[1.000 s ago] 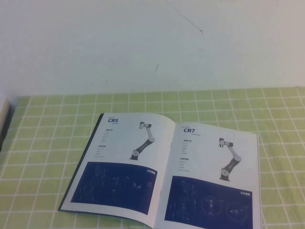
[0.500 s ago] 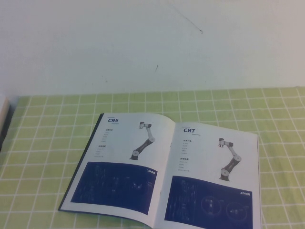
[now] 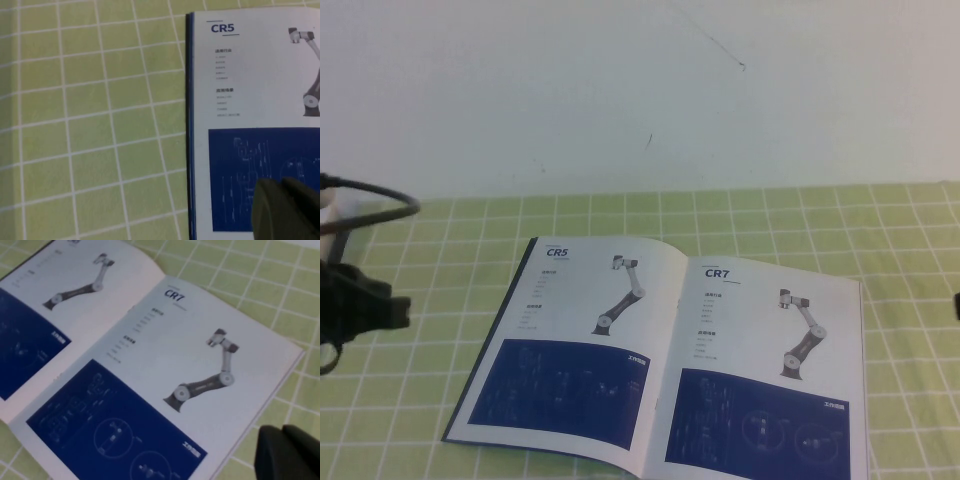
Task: Close book
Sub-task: 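Close the open booklet and leave it lying on the table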
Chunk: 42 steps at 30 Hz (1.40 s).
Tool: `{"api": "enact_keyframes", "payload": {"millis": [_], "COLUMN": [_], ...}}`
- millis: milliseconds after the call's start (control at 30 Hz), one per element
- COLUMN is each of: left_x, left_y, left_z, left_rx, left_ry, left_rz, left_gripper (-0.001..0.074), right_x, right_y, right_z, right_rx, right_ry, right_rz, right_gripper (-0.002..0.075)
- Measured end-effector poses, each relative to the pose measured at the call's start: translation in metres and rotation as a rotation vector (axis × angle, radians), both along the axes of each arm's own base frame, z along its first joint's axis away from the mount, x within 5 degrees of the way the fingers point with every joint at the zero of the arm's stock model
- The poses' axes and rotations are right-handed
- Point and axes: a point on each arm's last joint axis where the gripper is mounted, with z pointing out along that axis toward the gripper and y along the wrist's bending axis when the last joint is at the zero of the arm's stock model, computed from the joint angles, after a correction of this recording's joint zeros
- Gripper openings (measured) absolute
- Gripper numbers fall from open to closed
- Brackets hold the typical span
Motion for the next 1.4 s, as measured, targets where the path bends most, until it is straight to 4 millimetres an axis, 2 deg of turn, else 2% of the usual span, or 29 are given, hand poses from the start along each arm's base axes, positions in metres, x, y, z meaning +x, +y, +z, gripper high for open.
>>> {"api": "enact_keyframes", "payload": {"millis": [167, 267, 367, 500, 667, 833, 967, 1267, 1400], "left_x": [0.049, 0.073, 0.093, 0.12, 0.154, 0.178, 0.186, 0.184, 0.185], "left_y": [-0.007, -0.01, -0.011, -0.012, -0.016, -0.02, -0.023, -0.046, -0.049], "left_z": [-0.016, -0.028, -0.045, -0.064, -0.085, -0.109, -0.131, -0.144, -0.144], "left_rx": [0.018, 0.02, 0.035, 0.077, 0.067, 0.038, 0.037, 0.129, 0.166], "left_ry": [0.075, 0.127, 0.191, 0.271, 0.35, 0.447, 0.532, 0.567, 0.555], "left_rz": [-0.066, -0.075, -0.087, -0.114, -0.108, -0.087, -0.1, -0.114, -0.075], "left_gripper": [-0.0004, -0.0004, -0.0004, -0.0004, -0.0004, -0.0004, -0.0004, -0.0004, -0.0004], "right_x": [0.033, 0.045, 0.055, 0.061, 0.065, 0.069, 0.069, 0.069, 0.069], "right_y": [0.034, 0.057, 0.077, 0.089, 0.09, 0.092, 0.092, 0.092, 0.092], "right_z": [-0.033, -0.053, -0.082, -0.123, -0.155, -0.159, -0.159, -0.16, -0.16], "right_rx": [-0.027, -0.05, -0.087, -0.146, -0.187, -0.182, -0.178, -0.175, -0.175], "right_ry": [0.078, 0.12, 0.183, 0.278, 0.364, 0.375, 0.377, 0.379, 0.379], "right_rz": [0.101, 0.149, 0.176, 0.183, 0.173, 0.16, 0.156, 0.15, 0.15], "right_gripper": [-0.0003, -0.0003, -0.0003, -0.0003, -0.0003, -0.0002, -0.0002, -0.0002, -0.0002]}}
